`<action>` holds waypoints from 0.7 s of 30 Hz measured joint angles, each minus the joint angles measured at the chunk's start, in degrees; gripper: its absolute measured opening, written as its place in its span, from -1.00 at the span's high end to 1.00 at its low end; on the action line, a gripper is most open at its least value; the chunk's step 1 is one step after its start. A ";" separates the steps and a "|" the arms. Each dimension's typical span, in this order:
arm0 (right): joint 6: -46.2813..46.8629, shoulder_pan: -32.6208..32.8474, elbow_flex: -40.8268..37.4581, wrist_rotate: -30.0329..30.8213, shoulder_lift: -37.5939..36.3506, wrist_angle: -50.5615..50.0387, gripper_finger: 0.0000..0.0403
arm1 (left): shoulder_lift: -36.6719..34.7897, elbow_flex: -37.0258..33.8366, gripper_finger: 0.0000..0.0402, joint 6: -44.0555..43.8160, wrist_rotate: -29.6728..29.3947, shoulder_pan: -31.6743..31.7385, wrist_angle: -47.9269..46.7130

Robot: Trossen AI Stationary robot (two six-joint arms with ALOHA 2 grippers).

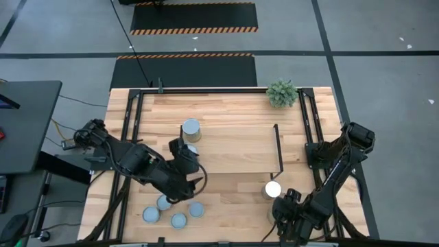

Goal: Pick and place cans onto a shelf
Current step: Put the canned oranges on the shelf

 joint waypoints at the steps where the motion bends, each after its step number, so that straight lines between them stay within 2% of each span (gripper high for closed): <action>1: -1.47 -0.05 1.30 0.03 -0.02 0.13 -0.54 | -0.66 0.00 -0.78 0.01 0.09 0.04 0.52; 5: -7.81 -1.16 7.03 2.27 -0.02 -2.48 -0.59 | -2.64 0.04 -0.78 0.42 0.21 0.31 2.08; 10: -17.10 -5.92 14.97 3.75 -0.04 -9.61 -0.59 | -4.68 0.04 -0.78 -1.11 -0.14 0.70 2.73; 18: -37.45 -18.64 25.32 3.58 -0.09 -13.42 -0.58 | -5.41 0.04 -0.78 -4.42 0.38 1.93 2.32; 21: -45.51 -24.57 28.36 1.54 -0.11 -13.62 -0.58 | -5.74 0.02 -0.78 -4.61 0.39 2.89 1.72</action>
